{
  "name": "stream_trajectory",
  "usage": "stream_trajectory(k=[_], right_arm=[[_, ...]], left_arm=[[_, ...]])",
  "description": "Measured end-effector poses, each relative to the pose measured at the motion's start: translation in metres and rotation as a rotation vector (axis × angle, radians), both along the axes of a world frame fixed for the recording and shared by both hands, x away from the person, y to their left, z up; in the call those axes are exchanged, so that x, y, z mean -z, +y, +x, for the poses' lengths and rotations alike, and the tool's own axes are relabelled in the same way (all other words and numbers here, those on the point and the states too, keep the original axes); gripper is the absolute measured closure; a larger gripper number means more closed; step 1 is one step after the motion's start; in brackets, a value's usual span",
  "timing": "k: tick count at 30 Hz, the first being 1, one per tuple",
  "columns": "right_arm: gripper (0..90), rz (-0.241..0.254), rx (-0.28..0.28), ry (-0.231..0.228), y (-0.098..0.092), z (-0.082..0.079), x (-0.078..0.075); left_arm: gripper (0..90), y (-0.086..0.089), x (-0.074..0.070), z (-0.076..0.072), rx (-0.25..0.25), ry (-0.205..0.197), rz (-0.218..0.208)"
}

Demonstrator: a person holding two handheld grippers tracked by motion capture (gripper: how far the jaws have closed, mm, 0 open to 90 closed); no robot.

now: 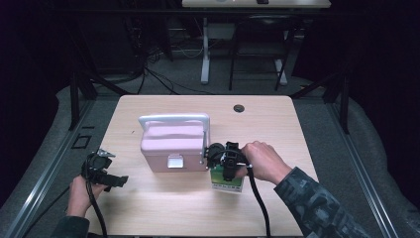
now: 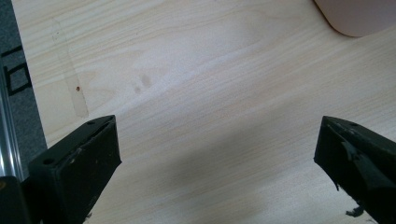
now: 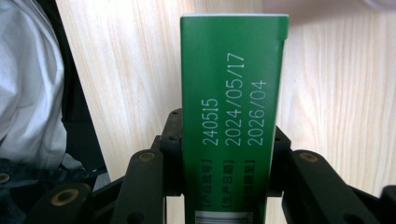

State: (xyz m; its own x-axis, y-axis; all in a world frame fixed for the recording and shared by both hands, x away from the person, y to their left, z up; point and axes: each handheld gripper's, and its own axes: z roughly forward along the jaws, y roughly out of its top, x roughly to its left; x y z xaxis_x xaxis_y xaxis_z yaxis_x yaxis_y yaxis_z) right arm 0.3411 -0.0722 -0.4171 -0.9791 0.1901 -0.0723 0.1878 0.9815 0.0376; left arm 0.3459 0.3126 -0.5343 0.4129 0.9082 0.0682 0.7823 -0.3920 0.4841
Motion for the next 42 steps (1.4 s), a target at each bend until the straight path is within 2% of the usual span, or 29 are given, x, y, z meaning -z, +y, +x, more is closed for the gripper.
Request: stream_trajectory(k=[9, 16, 17, 18, 22, 31, 42], right_arm=[[62.2, 0.008, 0.053, -0.006, -0.024, 0.004, -0.005], [62.3, -0.006, 0.133, -0.012, -0.061, 0.007, -0.006], [62.3, -0.006, 0.133, -0.012, -0.061, 0.007, -0.006], [62.2, -0.007, 0.154, -0.01, -0.07, 0.009, -0.006], [62.3, -0.008, 0.191, -0.011, -0.084, 0.012, -0.006], [62.3, -0.01, 0.298, -0.013, -0.123, 0.033, -0.012], [62.3, -0.011, 0.393, -0.006, -0.151, 0.055, -0.012]], left_arm=[[0.4, 0.0, 0.0, 0.0, 0.0, 0.001, 0.0], [0.4, -0.001, 0.001, 0.0, -0.002, -0.002, 0.0], [0.4, -0.001, 0.001, 0.0, -0.002, -0.002, 0.0], [0.4, -0.001, 0.001, 0.0, 0.003, 0.003, 0.001], [0.4, -0.001, 0.001, 0.0, 0.002, 0.004, 0.002], [0.4, -0.001, 0.001, 0.0, 0.004, 0.009, 0.004], [0.4, -0.001, 0.001, 0.0, 0.005, 0.01, 0.004]])
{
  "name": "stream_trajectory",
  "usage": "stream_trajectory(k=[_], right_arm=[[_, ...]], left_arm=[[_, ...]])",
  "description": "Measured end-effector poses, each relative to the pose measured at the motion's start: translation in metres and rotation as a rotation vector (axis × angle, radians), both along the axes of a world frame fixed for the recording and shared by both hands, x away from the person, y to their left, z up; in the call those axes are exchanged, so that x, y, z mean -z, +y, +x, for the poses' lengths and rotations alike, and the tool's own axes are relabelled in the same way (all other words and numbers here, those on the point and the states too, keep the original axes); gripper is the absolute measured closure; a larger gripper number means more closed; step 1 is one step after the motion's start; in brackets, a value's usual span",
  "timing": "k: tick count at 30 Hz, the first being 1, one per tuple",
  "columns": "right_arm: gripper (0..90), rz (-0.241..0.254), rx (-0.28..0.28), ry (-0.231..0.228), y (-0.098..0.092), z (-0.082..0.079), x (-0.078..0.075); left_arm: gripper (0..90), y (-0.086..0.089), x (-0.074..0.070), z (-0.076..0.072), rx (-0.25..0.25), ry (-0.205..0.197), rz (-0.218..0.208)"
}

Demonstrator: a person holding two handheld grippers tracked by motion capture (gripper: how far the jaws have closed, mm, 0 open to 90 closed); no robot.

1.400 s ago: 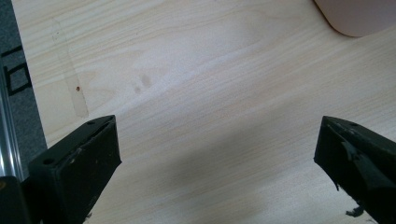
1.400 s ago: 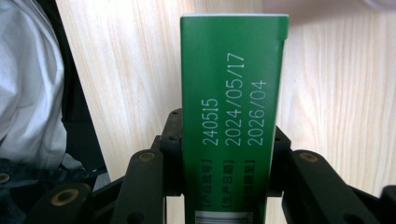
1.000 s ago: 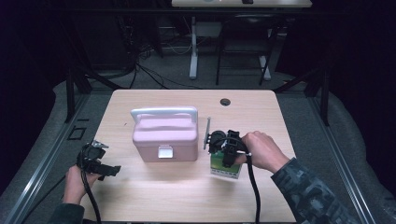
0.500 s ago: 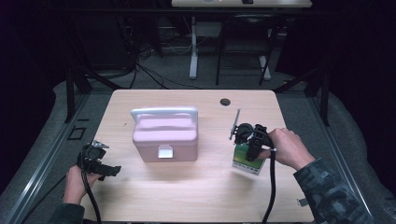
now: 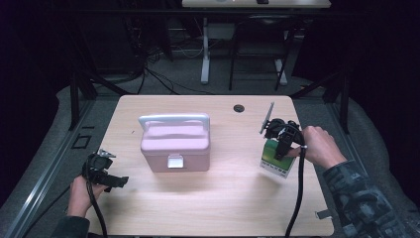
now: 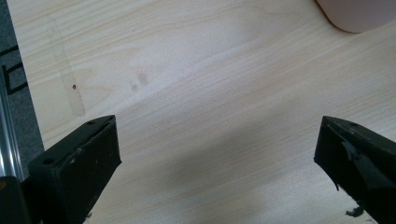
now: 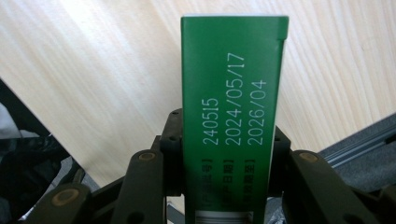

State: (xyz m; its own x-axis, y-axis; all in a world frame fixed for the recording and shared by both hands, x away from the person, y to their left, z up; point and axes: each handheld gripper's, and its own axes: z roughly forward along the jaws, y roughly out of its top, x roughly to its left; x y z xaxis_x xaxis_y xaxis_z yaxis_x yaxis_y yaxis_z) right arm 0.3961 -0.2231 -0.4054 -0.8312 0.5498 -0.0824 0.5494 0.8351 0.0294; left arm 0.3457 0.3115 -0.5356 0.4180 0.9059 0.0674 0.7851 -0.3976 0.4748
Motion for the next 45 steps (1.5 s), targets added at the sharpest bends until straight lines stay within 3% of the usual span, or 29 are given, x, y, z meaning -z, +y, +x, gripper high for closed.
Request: stream_trajectory(k=[16, 20, 36, 45], right_arm=[[62.5, 0.027, 0.228, -0.046, -0.043, 0.037, 0.012], [62.5, 0.029, 0.272, -0.038, -0.048, 0.041, 0.016], [61.9, 0.052, 0.35, -0.025, -0.059, 0.052, 0.045], [59.8, 0.072, 0.356, -0.017, -0.063, 0.052, 0.045]], left_arm=[[0.4, 0.0, 0.0, 0.0, 0.0, 0.002, -0.001], [0.4, 0.0, 0.0, 0.0, -0.001, 0.001, -0.001], [0.4, 0.0, 0.0, 0.0, -0.001, -0.001, -0.002], [0.4, 0.0, 0.0, 0.0, 0.001, 0.001, -0.003]])
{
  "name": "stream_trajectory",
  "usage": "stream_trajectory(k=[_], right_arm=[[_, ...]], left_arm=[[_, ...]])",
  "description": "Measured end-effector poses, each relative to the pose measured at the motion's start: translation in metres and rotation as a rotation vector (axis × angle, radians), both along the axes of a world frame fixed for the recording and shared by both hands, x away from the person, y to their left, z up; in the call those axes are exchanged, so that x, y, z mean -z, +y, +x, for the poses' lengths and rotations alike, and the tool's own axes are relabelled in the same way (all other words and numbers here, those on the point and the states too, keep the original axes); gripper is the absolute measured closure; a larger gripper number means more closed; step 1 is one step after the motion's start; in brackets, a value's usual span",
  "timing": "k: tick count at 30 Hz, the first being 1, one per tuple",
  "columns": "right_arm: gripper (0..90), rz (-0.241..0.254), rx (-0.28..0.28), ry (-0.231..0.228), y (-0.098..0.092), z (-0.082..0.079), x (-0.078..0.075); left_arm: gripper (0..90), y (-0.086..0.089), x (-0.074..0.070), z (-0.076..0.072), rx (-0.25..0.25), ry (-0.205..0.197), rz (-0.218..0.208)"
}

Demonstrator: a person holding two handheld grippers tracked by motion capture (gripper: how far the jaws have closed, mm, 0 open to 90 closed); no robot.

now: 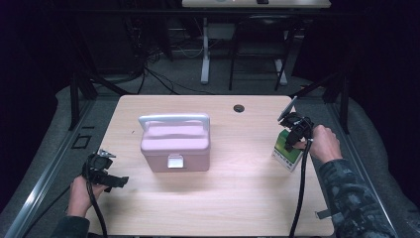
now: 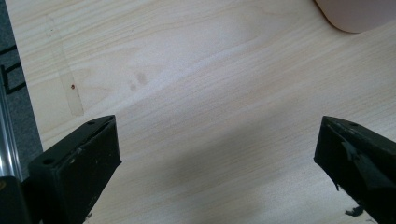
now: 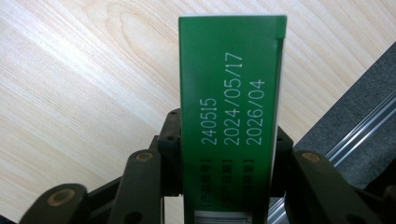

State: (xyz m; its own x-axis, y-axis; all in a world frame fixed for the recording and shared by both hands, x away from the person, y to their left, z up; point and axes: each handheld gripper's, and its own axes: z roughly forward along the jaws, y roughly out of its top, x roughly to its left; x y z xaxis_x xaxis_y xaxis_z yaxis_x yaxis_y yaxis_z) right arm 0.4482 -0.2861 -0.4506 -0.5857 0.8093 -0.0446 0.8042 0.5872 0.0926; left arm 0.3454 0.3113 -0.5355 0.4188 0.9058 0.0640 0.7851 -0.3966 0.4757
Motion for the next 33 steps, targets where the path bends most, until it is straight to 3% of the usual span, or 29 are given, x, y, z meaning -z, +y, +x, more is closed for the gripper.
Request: stream_trajectory(k=[8, 15, 19, 21, 26, 33], right_arm=[[38.4, 0.013, 0.017, -0.014, -0.005, -0.002, -0.002], [14.9, 0.076, 0.03, -0.05, -0.011, -0.009, -0.01], [11.4, 0.099, 0.026, -0.074, -0.012, -0.015, -0.018], [8.7, 0.109, 0.016, -0.099, -0.01, -0.024, -0.032], [5.2, 0.13, 0.0, -0.139, -0.006, -0.037, -0.049], [0.0, 0.159, -0.064, -0.194, 0.01, -0.059, -0.063]], left_arm=[[0.4, 0.0, 0.0, 0.0, -0.001, 0.0, -0.001], [0.4, 0.0, 0.0, 0.0, 0.0, 0.001, 0.0], [0.4, 0.0, 0.0, 0.0, -0.001, 0.001, -0.001], [0.4, 0.0, 0.0, 0.0, 0.0, -0.005, -0.005], [0.4, 0.0, 0.0, 0.0, -0.002, 0.003, -0.007], [0.3, 0.0, -0.001, 0.0, -0.01, -0.004, -0.02]])
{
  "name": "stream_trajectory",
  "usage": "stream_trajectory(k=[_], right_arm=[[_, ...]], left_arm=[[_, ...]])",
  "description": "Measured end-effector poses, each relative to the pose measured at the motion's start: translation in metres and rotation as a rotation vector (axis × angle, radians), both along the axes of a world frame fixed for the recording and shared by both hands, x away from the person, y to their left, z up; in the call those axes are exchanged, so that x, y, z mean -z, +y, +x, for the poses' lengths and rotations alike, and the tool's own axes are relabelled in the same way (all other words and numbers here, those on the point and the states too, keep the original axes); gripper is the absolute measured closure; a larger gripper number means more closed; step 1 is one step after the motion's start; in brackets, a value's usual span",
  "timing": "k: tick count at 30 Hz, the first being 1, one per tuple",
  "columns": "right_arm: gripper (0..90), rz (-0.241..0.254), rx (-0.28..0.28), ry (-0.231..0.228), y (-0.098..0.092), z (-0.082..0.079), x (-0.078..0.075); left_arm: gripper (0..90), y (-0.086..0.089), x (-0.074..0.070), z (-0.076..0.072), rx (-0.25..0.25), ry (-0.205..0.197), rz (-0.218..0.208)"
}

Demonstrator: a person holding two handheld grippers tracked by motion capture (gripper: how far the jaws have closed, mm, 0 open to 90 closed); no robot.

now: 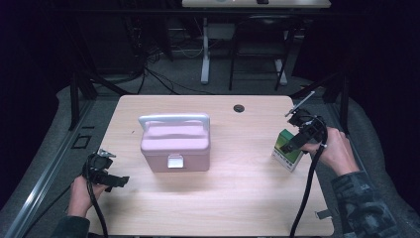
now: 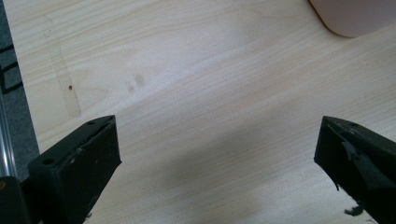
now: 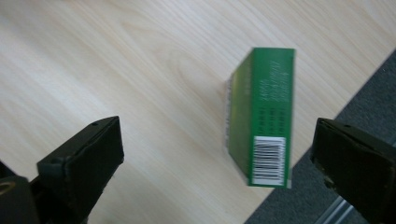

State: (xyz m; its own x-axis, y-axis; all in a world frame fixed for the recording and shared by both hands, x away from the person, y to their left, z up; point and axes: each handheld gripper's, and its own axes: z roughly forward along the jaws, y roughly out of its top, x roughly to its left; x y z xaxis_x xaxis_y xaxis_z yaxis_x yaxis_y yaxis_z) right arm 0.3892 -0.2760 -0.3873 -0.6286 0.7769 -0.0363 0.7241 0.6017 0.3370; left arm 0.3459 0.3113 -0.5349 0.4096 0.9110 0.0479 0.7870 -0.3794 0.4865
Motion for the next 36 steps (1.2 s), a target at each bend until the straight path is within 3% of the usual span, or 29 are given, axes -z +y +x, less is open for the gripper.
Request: stream_trajectory(k=[3, 5, 10, 11, 13, 14, 15, 17, 19, 26, 29, 35, 36], right_arm=[[0.0, 0.056, -0.043, -0.028, 0.015, -0.012, -0.002], [0.0, 0.065, -0.052, -0.039, 0.021, -0.015, -0.002], [0.0, 0.103, -0.138, -0.04, 0.049, -0.027, 0.012], [0.0, 0.144, -0.144, -0.043, 0.059, -0.03, 0.021], [0.0, 0.166, -0.158, -0.042, 0.062, -0.031, 0.026], [0.0, 0.211, -0.158, -0.034, 0.069, -0.034, 0.039], [0.0, 0.211, -0.158, -0.034, 0.069, -0.034, 0.039], [0.0, 0.226, -0.164, -0.037, 0.076, -0.036, 0.053], [0.0, 0.273, -0.154, -0.037, 0.083, -0.042, 0.076], [0.0, 0.233, -0.151, -0.042, 0.089, -0.049, 0.104], [0.0, 0.263, -0.148, -0.016, 0.085, -0.049, 0.113], [0.0, 0.258, -0.157, -0.021, 0.086, -0.049, 0.117], [0.0, 0.258, -0.157, -0.021, 0.086, -0.049, 0.117]], left_arm=[[0.3, 0.001, 0.0, 0.0, -0.006, -0.004, -0.013], [0.3, 0.001, -0.001, 0.0, 0.0, -0.004, -0.03], [0.3, 0.002, -0.004, -0.001, -0.007, -0.011, -0.073], [0.3, 0.002, -0.005, -0.002, -0.008, -0.014, -0.074], [0.3, 0.002, -0.008, -0.003, -0.008, -0.026, -0.079], [0.3, 0.003, -0.01, -0.003, -0.006, -0.027, -0.08], [0.3, 0.003, -0.012, -0.003, -0.007, -0.033, -0.078], [0.3, 0.003, -0.017, -0.004, -0.008, -0.043, -0.081], [0.3, 0.003, -0.027, -0.004, -0.015, -0.072, -0.094], [0.4, -0.006, -0.05, -0.006, 0.022, -0.118, -0.104], [0.4, -0.01, -0.063, -0.004, 0.044, -0.123, -0.113], [0.4, -0.021, -0.097, 0.006, 0.082, -0.156, -0.118], [0.4, -0.021, -0.097, 0.006, 0.082, -0.156, -0.118]])
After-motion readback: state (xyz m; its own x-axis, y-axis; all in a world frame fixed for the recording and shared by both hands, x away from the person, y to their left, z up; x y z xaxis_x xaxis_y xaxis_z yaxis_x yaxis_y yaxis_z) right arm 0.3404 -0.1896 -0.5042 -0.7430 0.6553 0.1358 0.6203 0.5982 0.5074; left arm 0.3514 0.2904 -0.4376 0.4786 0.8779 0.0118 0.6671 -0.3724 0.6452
